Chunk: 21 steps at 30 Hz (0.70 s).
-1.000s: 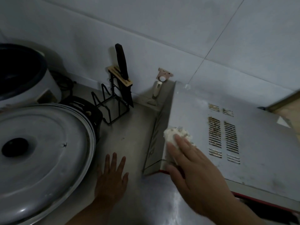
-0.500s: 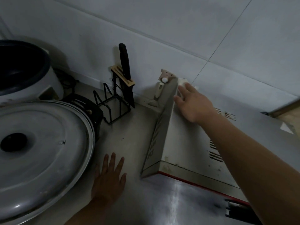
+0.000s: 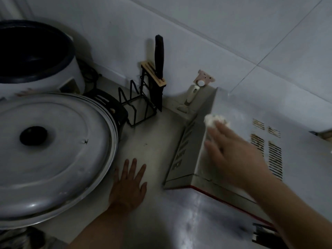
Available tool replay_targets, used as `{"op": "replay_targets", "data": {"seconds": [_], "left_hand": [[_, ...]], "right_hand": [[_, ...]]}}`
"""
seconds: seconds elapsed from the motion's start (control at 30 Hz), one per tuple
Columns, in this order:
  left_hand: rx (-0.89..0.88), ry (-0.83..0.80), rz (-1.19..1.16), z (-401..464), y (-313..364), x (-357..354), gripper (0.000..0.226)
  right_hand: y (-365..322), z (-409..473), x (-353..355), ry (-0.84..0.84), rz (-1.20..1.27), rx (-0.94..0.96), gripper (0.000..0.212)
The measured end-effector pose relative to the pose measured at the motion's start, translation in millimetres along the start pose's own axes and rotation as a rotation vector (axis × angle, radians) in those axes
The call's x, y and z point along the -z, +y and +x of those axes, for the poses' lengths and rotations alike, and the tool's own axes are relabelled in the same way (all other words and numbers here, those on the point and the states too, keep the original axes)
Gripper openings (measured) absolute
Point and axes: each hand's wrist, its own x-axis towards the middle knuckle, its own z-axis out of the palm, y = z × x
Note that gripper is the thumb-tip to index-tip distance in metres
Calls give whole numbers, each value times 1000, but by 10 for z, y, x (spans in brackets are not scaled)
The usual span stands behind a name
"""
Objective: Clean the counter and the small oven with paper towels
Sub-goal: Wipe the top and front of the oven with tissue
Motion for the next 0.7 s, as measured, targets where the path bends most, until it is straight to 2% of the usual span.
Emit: {"op": "replay_targets", "data": {"seconds": [0.1,0.2,0.33,0.47,0.57,0.7], "left_hand": [[-4,9,0,6,4,1,67],[4,25,-4,5,-5,-10,67],[11,-4,-1,6,3,3,68],[11,-12,3,36,22,47,68],[0,-1,-9,53,23,59,69],[-10,0,-14,59,17,39,69]], "right_hand": [[272,722,41,42,-56,-69,65],[532,1377,113,95,15,-121,59],[642,1708,209,81,84,-228,57],[644,1475,205,135,123,-158,51],[520,1017,158,130,129,-72,54],[331,133,-57,77,87,-95,72]]}}
